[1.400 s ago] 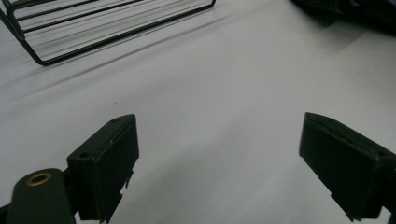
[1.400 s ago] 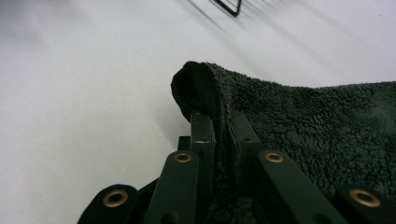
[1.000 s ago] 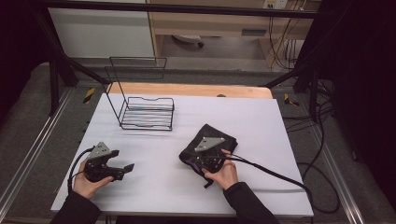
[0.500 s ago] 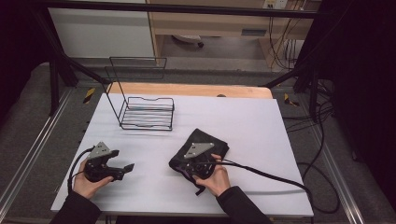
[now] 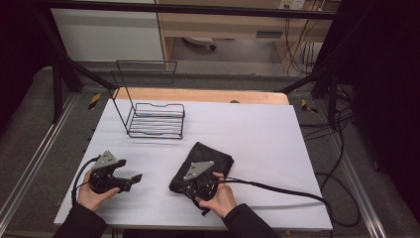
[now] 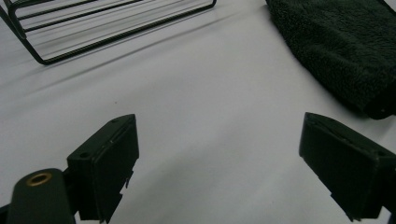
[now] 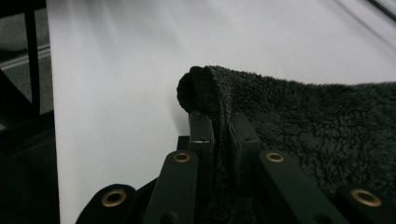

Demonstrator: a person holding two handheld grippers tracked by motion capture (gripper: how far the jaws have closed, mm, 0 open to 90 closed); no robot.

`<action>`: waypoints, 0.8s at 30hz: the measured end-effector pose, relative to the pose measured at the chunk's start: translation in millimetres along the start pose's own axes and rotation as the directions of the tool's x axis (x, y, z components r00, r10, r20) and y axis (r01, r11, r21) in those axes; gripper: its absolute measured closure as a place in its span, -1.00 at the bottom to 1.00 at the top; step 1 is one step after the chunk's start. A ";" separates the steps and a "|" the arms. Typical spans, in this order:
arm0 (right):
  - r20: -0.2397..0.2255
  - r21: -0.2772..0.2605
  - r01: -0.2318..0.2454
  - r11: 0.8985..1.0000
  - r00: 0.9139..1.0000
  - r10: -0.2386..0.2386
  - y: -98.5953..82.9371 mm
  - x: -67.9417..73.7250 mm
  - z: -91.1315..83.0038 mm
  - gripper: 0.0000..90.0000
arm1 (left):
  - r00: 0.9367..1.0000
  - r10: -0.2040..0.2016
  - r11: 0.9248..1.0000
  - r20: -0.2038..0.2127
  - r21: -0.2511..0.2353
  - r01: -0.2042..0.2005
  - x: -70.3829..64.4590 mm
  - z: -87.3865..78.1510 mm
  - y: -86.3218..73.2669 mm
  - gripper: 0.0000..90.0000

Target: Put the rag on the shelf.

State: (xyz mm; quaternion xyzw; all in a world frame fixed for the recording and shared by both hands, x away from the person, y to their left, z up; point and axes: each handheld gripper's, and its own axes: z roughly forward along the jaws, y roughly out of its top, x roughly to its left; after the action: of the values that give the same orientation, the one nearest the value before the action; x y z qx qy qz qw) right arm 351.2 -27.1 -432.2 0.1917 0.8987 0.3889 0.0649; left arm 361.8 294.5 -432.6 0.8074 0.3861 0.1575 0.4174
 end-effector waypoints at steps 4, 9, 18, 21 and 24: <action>-0.016 0.002 -0.027 1.000 1.000 0.027 -2.9 0.7 4.7 0.63 | 1.000 -0.003 1.000 0.002 0.003 0.003 -1.2 0.3 0.5 -0.74; -0.034 -0.040 -0.051 0.998 0.998 0.050 -0.5 1.1 -1.8 0.26 | 1.000 -0.007 1.000 0.012 0.004 0.007 -6.4 0.1 3.7 -0.74; 0.173 -0.154 -0.111 0.982 0.975 0.138 -11.6 -37.5 -54.0 -0.16 | 0.999 -0.009 1.000 0.050 0.019 0.008 -30.5 5.1 21.9 -0.64; 0.273 -0.186 -0.171 0.968 0.937 0.218 -28.5 -64.8 -72.0 -0.10 | 0.998 -0.001 0.999 0.059 0.032 -0.001 -42.2 10.2 32.0 -0.52; 0.311 -0.181 -0.203 0.962 0.916 0.252 -37.3 -75.9 -75.7 -0.03 | 0.997 0.012 0.999 0.079 0.043 -0.016 -55.9 17.4 43.0 -0.45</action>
State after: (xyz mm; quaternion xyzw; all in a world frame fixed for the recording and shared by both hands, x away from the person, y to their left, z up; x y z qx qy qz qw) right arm 389.8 -131.5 -409.6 0.3525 0.8158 0.4205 0.1829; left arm 356.5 227.5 -405.1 0.8247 0.3669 0.1199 0.4134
